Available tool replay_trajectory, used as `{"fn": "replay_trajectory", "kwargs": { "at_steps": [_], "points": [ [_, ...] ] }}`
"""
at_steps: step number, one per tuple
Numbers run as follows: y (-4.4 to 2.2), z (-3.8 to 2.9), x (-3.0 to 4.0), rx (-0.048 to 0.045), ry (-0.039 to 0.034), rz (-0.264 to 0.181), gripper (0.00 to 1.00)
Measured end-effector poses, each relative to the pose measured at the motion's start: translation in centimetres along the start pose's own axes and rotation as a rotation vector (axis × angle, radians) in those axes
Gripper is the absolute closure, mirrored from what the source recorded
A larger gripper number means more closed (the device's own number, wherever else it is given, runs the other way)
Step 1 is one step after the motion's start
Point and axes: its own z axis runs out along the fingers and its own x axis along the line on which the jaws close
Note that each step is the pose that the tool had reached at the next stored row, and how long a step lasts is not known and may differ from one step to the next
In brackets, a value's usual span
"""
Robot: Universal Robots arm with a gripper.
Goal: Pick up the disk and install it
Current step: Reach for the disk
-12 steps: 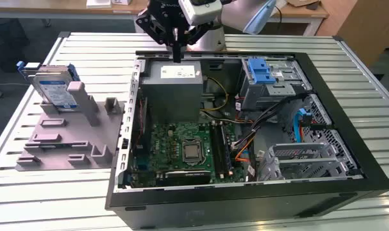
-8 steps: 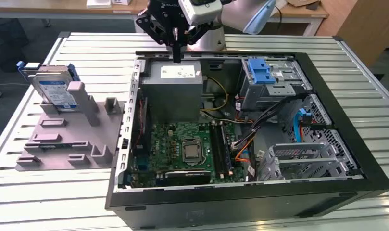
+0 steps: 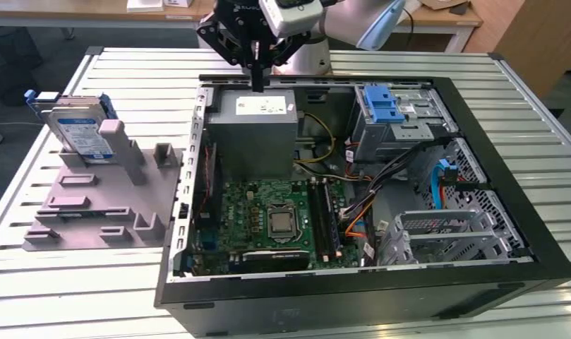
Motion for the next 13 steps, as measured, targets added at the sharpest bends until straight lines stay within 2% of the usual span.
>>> {"fn": "replay_trajectory", "kwargs": {
  "at_steps": [13],
  "points": [
    [-0.02,-0.01,0.27,0.0,0.0,0.0,0.89]
  ]
}}
